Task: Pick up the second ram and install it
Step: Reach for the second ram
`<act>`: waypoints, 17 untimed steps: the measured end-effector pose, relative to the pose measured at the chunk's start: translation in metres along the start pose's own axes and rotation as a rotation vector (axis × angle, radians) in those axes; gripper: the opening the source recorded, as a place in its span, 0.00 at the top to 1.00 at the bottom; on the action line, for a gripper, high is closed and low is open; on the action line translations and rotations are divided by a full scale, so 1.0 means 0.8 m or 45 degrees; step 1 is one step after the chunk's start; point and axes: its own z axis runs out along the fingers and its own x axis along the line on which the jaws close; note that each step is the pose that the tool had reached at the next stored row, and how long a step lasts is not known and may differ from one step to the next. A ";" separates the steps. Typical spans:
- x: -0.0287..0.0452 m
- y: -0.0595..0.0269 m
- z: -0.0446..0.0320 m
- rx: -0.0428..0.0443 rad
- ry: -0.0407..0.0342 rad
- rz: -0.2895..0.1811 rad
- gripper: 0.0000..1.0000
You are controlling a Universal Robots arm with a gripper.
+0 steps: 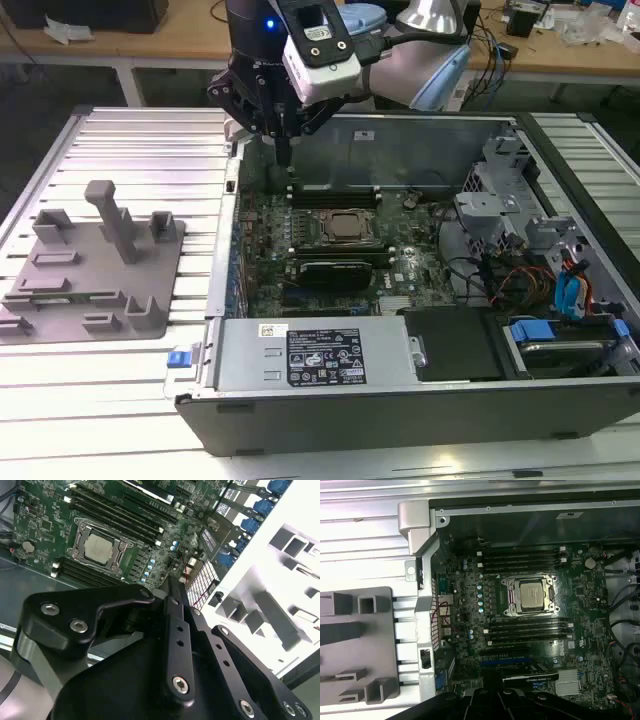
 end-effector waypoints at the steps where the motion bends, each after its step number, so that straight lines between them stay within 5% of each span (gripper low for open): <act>1: 0.0000 0.000 0.0000 0.000 0.0000 0.000 0.92; 8: 0.0000 0.000 0.0000 0.000 -0.0001 0.000 0.92; 17: 0.0153 -0.001 -0.0004 0.000 0.0000 0.000 0.92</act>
